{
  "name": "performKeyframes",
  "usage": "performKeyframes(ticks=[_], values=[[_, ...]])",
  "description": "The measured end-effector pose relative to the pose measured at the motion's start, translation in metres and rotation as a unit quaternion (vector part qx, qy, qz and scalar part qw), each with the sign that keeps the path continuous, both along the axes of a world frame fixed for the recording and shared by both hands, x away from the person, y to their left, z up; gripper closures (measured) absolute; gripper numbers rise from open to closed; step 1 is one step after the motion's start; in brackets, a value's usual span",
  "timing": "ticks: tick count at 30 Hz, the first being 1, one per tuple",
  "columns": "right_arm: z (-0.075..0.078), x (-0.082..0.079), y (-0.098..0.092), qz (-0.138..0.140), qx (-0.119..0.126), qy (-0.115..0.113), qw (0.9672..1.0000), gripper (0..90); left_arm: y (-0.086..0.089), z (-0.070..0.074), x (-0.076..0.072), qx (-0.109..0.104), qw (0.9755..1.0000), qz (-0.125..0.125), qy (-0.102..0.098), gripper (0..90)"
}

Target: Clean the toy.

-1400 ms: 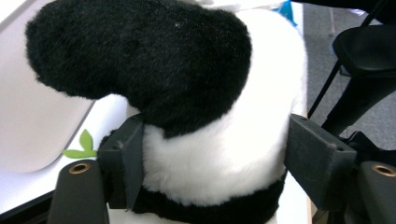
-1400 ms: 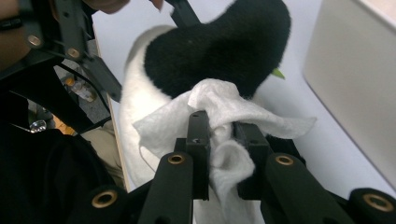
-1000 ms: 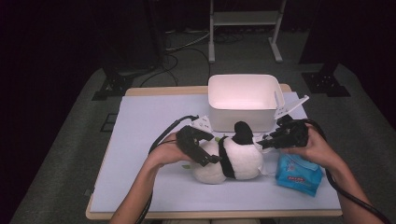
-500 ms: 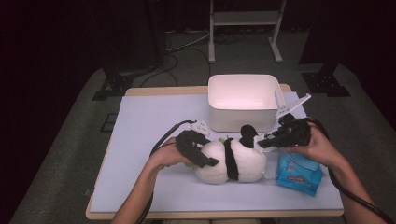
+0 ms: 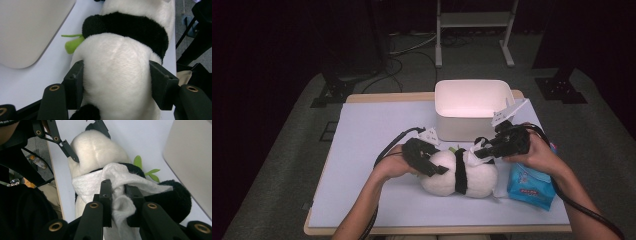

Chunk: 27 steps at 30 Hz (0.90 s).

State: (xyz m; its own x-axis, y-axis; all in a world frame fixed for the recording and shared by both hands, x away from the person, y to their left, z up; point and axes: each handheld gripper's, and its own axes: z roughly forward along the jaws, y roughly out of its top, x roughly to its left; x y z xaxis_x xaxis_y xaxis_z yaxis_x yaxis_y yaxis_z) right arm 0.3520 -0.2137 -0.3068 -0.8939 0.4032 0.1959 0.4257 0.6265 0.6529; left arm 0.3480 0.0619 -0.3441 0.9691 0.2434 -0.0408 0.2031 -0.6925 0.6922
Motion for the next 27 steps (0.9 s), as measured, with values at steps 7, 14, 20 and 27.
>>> performKeyframes(ticks=[7, 14, 20, 27], values=[[-0.003, 0.0, 0.001, 0.002, -0.004, 0.007, 1.0, 77.8, 0.006, 0.002, -0.004, 0.004, 1.0, -0.004, 0.003, 37.4], [-0.01, -0.007, 0.002, 0.013, -0.01, 0.016, 0.9997, 77.9, 0.016, -0.005, -0.003, -0.009, 0.9995, 0.004, 0.03, 12.4], [-0.013, -0.008, -0.01, 0.003, -0.014, 0.023, 0.9996, 78.0, 0.023, -0.018, 0.0, -0.026, 0.9983, -0.003, 0.052, 8.8], [-0.009, -0.006, -0.005, -0.005, -0.019, 0.007, 0.9998, 78.0, 0.024, -0.013, -0.001, -0.034, 0.9993, 0.014, 0.007, 35.6]])
